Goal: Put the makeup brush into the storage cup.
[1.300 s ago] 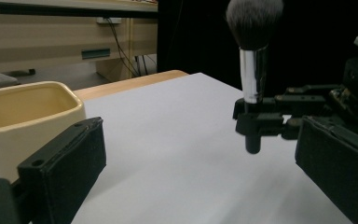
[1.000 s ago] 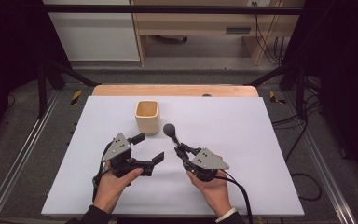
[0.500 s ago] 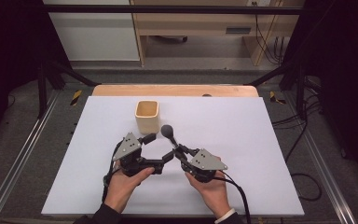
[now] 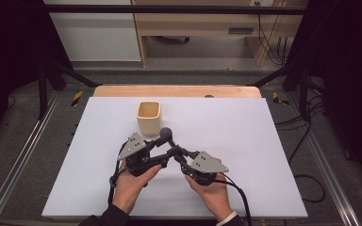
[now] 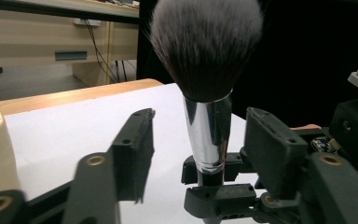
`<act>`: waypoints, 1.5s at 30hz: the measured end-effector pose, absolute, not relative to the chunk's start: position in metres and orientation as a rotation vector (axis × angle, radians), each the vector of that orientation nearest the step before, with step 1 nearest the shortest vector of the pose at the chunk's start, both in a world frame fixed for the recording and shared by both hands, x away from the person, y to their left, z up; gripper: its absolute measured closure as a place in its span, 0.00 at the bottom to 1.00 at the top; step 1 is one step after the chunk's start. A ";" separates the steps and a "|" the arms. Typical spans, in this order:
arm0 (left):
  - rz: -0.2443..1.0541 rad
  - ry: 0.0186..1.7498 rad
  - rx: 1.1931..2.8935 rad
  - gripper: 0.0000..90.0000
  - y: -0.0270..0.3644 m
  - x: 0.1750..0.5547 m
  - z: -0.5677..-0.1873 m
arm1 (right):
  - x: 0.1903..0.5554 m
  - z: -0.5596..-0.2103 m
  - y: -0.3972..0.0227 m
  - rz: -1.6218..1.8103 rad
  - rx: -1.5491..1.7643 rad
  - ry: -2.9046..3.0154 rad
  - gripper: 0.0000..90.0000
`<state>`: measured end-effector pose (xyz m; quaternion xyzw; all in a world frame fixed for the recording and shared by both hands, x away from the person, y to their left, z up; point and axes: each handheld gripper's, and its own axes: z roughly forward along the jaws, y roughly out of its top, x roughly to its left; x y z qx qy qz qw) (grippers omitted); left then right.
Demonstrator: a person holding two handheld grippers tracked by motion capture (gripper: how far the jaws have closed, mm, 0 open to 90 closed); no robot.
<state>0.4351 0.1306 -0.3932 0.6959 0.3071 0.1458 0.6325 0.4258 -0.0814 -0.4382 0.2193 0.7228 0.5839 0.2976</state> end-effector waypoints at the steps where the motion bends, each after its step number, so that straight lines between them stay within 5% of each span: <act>1: 0.328 0.698 1.593 0.53 0.130 0.435 -0.394 | 0.425 -0.438 -0.081 1.552 0.586 1.922 0.83; 12: 0.316 0.722 1.573 0.72 0.128 0.434 -0.398 | 0.425 -0.440 -0.078 1.546 0.572 1.942 0.83; 29: 0.297 0.726 1.570 0.78 0.131 0.433 -0.402 | 0.424 -0.442 -0.076 1.541 0.571 1.965 0.82; 37: 0.359 0.717 1.570 0.78 0.137 0.434 -0.398 | 0.425 -0.438 -0.072 1.469 0.580 2.006 0.46; 45: 0.403 0.728 1.561 0.78 0.146 0.434 -0.395 | 0.430 -0.437 -0.077 1.466 0.661 2.028 0.26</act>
